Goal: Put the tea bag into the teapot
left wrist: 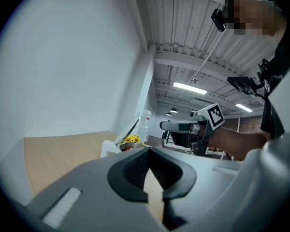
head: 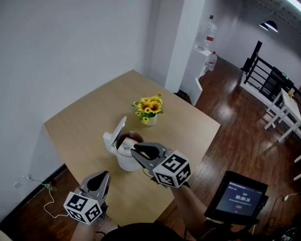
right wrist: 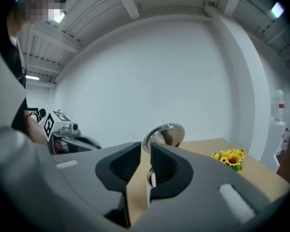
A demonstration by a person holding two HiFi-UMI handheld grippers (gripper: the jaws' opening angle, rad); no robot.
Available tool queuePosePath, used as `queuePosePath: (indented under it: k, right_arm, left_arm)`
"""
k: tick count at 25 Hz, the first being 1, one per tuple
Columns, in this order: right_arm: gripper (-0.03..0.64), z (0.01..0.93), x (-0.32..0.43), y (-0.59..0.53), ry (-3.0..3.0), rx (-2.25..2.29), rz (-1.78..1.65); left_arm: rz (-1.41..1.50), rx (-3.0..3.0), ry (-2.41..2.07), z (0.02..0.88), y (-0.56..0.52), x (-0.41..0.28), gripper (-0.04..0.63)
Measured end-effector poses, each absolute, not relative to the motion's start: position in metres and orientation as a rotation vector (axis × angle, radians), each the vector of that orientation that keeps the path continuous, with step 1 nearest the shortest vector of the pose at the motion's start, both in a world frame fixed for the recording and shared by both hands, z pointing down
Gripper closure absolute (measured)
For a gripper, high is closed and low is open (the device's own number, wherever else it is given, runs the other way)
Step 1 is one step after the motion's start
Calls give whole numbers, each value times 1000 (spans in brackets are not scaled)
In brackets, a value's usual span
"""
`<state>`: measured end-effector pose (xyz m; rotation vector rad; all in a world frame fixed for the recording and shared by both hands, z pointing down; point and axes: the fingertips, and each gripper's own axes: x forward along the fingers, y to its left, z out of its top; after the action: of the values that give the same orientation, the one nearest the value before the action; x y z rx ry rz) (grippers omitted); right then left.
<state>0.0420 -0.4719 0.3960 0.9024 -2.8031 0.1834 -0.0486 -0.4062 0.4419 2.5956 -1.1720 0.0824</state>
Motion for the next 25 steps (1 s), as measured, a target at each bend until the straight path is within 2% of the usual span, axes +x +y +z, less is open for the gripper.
queuePosePath:
  k: [3, 25]
  right_arm:
    - [615, 377, 46, -456, -2854, 935, 144]
    - [615, 384, 63, -451, -2872, 989, 138]
  left_arm:
    - [59, 2607, -1155, 430, -395, -48, 592]
    - [44, 2642, -1113, 432, -409, -42, 592]
